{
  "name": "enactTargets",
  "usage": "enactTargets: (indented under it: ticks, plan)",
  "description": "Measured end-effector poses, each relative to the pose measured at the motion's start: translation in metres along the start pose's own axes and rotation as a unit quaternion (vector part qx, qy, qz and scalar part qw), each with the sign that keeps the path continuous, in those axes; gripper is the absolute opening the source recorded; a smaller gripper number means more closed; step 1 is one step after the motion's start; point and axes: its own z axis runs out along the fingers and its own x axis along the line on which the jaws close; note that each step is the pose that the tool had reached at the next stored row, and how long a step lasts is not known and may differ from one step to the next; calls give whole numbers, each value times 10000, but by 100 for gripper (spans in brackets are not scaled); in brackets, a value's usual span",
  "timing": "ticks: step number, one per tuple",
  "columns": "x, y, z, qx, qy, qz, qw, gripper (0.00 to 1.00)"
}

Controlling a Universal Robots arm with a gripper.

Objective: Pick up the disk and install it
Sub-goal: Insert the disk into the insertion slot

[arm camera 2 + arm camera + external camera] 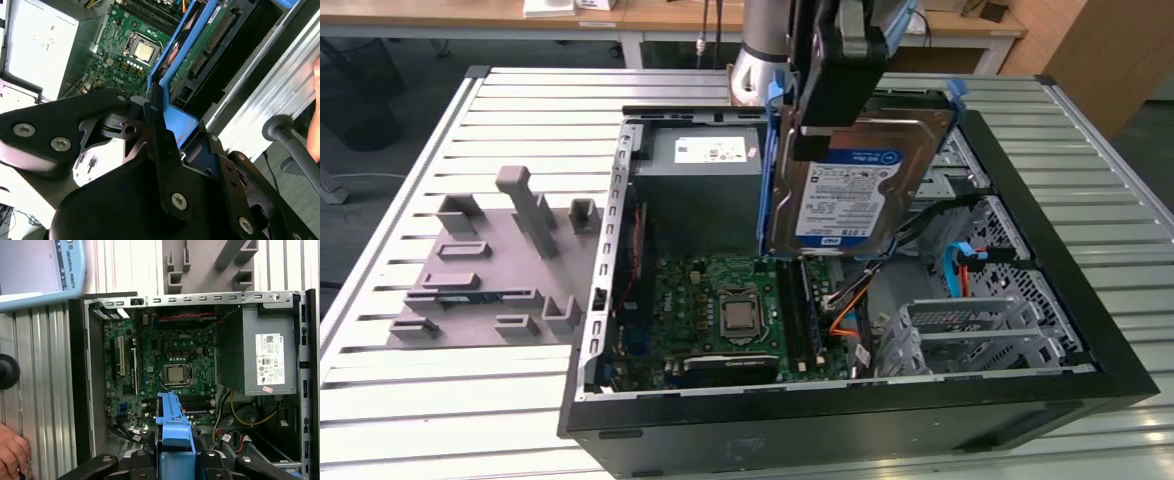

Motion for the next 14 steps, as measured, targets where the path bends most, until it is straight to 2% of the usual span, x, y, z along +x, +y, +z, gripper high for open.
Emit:
enactTargets:
  ticks: [4,10,14]
  plan:
    - [96,-6,19,0,0,-2,10000,36]
    - [148,-13,55,0,0,-91,10000,36]
    - [238,-45,70,0,-1,-91,10000,36]
